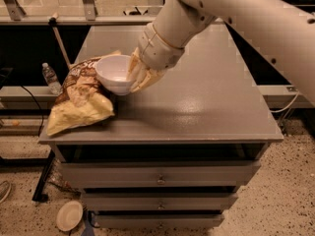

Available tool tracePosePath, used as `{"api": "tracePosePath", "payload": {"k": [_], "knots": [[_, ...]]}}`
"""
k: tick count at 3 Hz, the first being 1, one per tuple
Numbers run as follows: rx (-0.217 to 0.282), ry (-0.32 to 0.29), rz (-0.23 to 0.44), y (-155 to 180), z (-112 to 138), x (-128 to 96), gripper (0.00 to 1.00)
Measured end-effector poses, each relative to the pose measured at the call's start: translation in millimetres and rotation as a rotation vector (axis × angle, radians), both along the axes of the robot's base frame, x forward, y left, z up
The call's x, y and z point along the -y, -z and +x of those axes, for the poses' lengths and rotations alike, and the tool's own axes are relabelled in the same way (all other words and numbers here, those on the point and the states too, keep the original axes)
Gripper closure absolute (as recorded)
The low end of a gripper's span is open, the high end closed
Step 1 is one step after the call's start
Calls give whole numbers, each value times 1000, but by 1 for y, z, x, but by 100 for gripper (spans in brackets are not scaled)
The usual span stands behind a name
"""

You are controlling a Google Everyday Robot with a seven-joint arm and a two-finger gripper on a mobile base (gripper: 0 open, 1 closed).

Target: Move white bowl near brown chip bag

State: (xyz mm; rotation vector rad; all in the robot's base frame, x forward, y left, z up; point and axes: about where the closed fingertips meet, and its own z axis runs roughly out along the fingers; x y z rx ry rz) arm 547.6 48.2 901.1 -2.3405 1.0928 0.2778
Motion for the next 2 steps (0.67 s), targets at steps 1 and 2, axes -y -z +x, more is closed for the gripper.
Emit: {"api": "tracePosePath", "payload": {"k": [1,2], "knots": [[3,-50,-108,32,0,-15,100],[31,-26,-193,46,12,-7,100]]}}
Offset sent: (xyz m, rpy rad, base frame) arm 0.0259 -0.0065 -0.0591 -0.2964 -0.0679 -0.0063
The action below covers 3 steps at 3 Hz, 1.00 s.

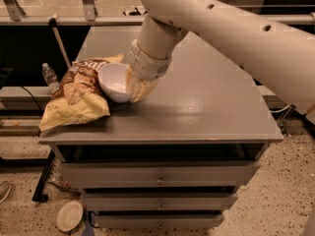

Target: Move white bowl near brown chip bag

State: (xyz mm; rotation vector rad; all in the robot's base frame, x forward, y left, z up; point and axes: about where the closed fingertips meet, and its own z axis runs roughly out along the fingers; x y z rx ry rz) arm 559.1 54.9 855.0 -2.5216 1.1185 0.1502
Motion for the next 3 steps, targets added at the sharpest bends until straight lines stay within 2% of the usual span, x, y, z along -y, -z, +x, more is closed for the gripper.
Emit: {"api": "tracePosePath", "payload": {"k": [1,2,3], "knots": [[42,42,-45,-2,12,13,100],[46,45,-50,-1,13,14,86],[45,43,-51,0,13,13,62]]}}
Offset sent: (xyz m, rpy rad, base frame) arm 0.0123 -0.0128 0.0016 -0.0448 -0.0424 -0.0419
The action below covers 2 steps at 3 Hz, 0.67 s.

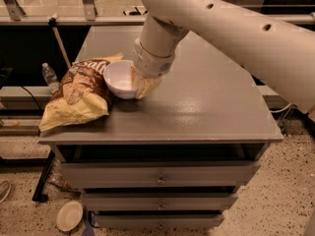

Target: Move white bowl near brown chip bag

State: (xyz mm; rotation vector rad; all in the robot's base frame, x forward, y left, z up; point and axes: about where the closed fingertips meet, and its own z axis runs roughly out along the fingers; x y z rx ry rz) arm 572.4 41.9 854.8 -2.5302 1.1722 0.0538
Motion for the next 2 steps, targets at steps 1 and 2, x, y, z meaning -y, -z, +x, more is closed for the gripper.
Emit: {"api": "tracePosePath", "payload": {"k": [1,2], "knots": [[-1,-2,-1,1,0,-1,39],[-3,-3,-1,2,-1,-2,15]]}}
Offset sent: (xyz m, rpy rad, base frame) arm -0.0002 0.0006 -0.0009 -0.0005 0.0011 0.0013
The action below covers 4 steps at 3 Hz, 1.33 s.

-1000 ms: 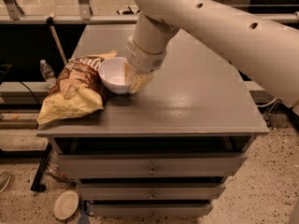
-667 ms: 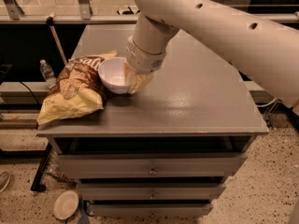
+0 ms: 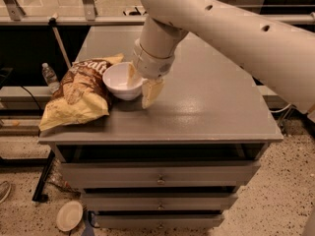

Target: Move white bowl near brown chip bag

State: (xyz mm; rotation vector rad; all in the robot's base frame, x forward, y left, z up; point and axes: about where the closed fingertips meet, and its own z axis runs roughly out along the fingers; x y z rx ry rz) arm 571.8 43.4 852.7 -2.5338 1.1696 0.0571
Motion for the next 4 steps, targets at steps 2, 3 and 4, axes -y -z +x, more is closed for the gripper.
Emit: {"api": "tracePosePath", "payload": {"k": [2,3,4], "knots": [[-1,-2,-1,1,0,-1,0],[12,10,-16,-6,11,9,0],[50,61,-46,-24,28,36,0]]}}
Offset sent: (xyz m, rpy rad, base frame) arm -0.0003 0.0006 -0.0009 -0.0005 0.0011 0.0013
